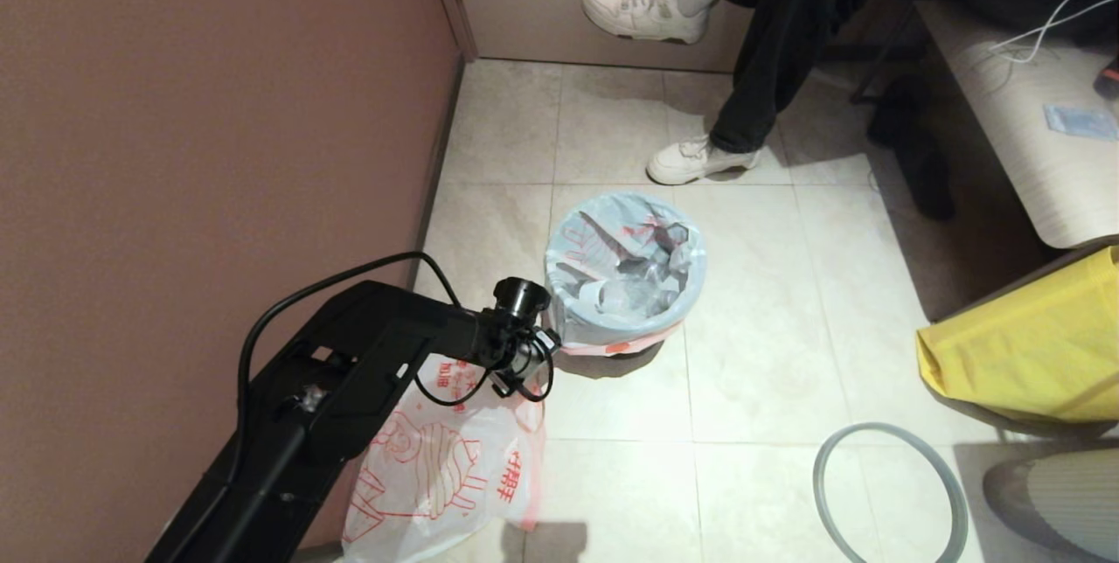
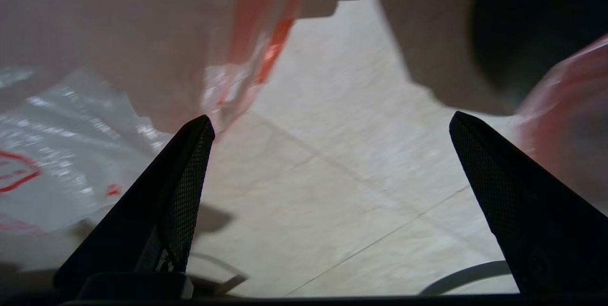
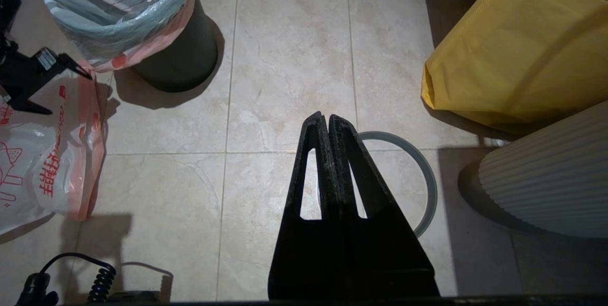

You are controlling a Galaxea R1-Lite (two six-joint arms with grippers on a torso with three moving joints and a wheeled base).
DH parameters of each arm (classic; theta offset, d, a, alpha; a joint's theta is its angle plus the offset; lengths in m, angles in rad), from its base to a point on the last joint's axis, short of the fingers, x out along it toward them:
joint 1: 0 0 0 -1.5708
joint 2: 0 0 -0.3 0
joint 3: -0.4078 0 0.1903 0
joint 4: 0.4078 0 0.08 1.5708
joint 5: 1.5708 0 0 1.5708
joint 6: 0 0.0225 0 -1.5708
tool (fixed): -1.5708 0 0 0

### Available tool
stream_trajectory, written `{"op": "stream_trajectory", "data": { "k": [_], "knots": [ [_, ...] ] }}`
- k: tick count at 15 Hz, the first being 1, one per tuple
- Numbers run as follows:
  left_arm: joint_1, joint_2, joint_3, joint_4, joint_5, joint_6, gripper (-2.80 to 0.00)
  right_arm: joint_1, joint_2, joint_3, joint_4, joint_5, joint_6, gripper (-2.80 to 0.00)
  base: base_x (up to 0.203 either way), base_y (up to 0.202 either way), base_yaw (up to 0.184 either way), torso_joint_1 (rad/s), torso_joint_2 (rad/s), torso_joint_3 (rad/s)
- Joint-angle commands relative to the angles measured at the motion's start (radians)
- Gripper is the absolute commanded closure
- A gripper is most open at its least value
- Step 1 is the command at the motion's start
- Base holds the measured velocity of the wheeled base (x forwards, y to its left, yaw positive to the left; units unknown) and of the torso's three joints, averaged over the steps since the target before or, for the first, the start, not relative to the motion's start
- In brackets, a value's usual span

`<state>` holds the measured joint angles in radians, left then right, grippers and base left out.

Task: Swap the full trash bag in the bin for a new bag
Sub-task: Place the trash bag on the floor

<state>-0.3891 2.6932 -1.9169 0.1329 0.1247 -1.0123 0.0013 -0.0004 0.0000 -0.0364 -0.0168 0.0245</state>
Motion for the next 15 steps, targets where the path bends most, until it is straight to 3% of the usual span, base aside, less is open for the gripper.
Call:
{"op": "stream_trajectory", "data": {
  "k": [1, 7, 10, 12, 15],
  "knots": [
    [0.0, 0.035, -0.035, 0.106, 0.003, 0.05, -2.8, 0.0, 0.0, 0.0, 0.0, 0.0, 0.0, 0.0, 0.0, 0.0, 0.0, 0.0, 0.0, 0.0],
    [0.004, -0.024, -0.034, 0.21, 0.02, 0.088, -2.8, 0.0, 0.0, 0.0, 0.0, 0.0, 0.0, 0.0, 0.0, 0.0, 0.0, 0.0, 0.0, 0.0],
    [-0.006, -0.05, -0.028, 0.288, 0.079, 0.083, -2.8, 0.0, 0.0, 0.0, 0.0, 0.0, 0.0, 0.0, 0.0, 0.0, 0.0, 0.0, 0.0, 0.0],
    [-0.017, -0.086, -0.027, 0.327, 0.082, 0.058, -2.8, 0.0, 0.0, 0.0, 0.0, 0.0, 0.0, 0.0, 0.0, 0.0, 0.0, 0.0, 0.0, 0.0],
    [-0.019, -0.14, -0.027, 0.327, -0.036, 0.047, -2.8, 0.0, 0.0, 0.0, 0.0, 0.0, 0.0, 0.0, 0.0, 0.0, 0.0, 0.0, 0.0, 0.0]
  ]
}}
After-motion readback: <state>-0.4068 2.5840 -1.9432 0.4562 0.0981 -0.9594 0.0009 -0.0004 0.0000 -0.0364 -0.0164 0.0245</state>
